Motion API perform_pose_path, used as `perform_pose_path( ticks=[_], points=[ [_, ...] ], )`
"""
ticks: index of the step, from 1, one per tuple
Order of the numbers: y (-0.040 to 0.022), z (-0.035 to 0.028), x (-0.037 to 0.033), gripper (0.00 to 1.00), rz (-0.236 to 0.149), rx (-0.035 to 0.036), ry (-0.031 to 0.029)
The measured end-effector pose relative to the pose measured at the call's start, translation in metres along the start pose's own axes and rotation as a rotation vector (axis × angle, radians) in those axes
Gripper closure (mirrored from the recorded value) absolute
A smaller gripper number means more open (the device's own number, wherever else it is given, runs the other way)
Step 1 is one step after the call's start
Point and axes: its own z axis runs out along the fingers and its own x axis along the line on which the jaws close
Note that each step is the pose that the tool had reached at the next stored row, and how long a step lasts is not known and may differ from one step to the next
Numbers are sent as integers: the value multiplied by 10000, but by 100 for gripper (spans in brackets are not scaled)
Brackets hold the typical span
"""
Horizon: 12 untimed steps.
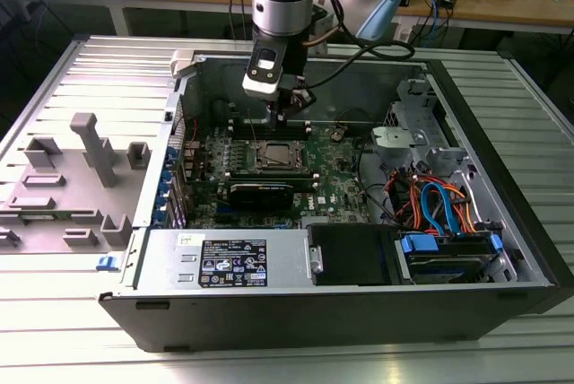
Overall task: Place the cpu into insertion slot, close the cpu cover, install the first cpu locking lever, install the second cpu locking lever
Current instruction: 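Install the first cpu locking lever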
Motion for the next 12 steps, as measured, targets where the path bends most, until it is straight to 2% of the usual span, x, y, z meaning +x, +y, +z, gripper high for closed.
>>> perform_pose_path(
  ticks=[6, 11, 12],
  points=[
    [0, 2, 0, 89, -462, -5, 12],
    [0, 2, 0, 89, -1500, -12, 36],
    [0, 3, 0, 89, -1958, -16, 48]
  ],
)
